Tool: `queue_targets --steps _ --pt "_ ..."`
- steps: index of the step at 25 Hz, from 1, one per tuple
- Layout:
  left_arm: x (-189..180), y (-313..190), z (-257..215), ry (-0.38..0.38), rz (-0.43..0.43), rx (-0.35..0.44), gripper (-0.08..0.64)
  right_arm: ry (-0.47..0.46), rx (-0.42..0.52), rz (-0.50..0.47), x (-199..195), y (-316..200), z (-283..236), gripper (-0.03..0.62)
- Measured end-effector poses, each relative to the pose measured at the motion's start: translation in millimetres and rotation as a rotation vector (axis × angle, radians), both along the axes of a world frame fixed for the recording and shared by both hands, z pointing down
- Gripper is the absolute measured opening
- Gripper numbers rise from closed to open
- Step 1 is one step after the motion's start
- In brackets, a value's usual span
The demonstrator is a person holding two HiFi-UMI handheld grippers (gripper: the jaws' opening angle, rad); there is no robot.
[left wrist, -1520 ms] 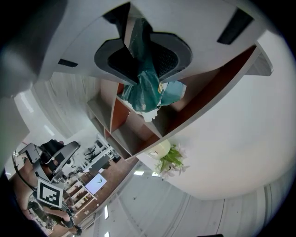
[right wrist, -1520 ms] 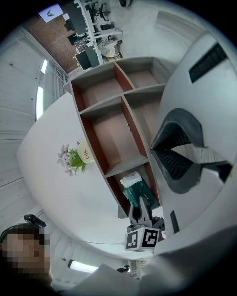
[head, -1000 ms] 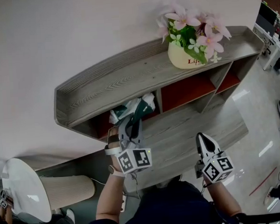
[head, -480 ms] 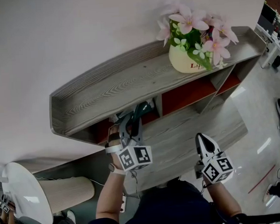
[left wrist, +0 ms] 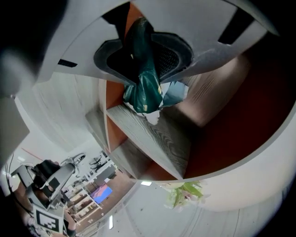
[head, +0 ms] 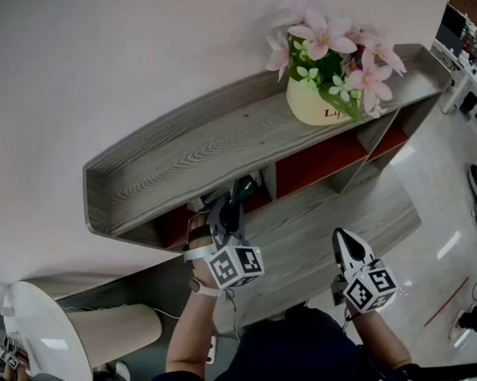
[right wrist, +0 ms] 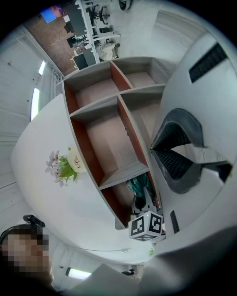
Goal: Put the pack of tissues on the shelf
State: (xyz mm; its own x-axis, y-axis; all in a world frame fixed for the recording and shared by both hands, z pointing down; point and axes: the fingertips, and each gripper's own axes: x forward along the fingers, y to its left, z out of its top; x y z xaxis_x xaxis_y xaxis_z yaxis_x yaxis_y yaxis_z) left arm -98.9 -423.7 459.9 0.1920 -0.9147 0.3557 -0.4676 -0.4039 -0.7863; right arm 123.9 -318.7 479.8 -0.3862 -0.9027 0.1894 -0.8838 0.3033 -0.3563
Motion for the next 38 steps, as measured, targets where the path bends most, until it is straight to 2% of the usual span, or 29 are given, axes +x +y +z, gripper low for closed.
queue_targets --steps 12,15,18,21,26,38 --pt "2 0 4 -0.020 0.004 -0.015 0.124 0.003 0.010 -0.014 -11 15 -2 0.011" --pt "1 1 -3 0.023 -0.008 0.000 0.149 0.004 0.013 -0.015 -13 21 -2 0.011" --pt "-2 5 -16 0.052 -0.024 0.045 0.220 0.006 0.014 -0.013 -13 28 -3 0.011" --pt "-3 11 -21 0.066 -0.026 0.054 0.272 0.007 0.015 -0.009 -13 34 -3 0.011" --pt "-10 23 -26 0.094 -0.035 0.062 0.288 0.008 0.024 -0.014 -19 40 -6 0.011" --pt "-16 72 -46 0.256 -0.023 0.077 0.287 0.013 0.057 -0.002 -18 50 -17 0.011"
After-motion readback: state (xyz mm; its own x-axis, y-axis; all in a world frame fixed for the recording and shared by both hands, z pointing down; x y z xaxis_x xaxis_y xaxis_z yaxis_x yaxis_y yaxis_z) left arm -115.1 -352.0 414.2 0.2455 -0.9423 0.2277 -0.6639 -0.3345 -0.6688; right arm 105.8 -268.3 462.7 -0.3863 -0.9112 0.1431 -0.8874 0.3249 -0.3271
